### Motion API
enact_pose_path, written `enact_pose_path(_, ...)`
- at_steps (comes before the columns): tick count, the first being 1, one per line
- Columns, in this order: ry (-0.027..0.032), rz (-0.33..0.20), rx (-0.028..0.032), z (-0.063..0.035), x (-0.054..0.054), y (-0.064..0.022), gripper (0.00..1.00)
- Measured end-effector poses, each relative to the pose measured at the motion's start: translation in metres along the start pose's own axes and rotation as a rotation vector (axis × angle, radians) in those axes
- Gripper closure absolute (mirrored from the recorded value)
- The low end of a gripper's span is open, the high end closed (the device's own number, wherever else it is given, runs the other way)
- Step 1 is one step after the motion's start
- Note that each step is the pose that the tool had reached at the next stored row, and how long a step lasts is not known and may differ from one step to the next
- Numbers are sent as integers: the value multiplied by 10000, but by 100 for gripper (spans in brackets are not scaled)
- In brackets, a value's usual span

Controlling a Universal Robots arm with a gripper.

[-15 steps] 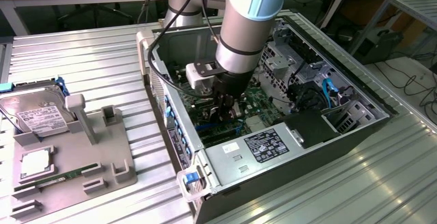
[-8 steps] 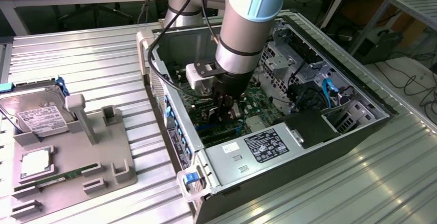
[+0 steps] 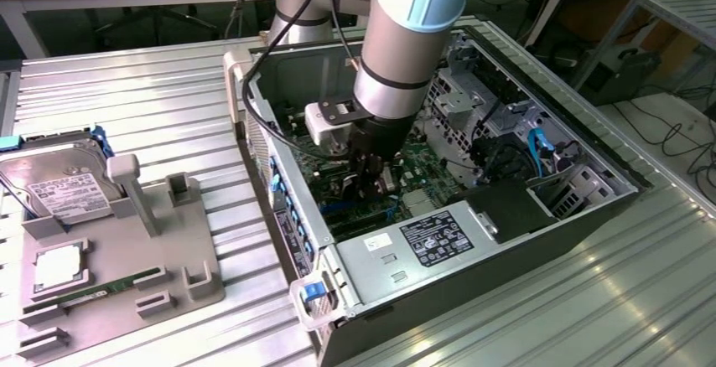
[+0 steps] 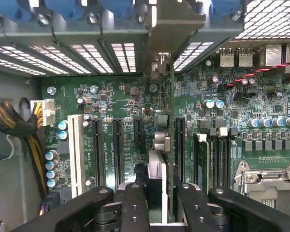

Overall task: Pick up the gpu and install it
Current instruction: 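Insert the gpu into the slot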

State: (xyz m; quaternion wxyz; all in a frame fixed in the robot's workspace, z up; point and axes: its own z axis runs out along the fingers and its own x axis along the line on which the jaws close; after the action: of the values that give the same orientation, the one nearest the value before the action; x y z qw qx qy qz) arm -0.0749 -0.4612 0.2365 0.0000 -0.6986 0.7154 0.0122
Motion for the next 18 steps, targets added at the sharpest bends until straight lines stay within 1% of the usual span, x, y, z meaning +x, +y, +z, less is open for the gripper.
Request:
enact_pose_path(10,3,-67,-2,3,-10,0,72)
enact_pose_path(18,5,-67,-5,73,-9,-1,72)
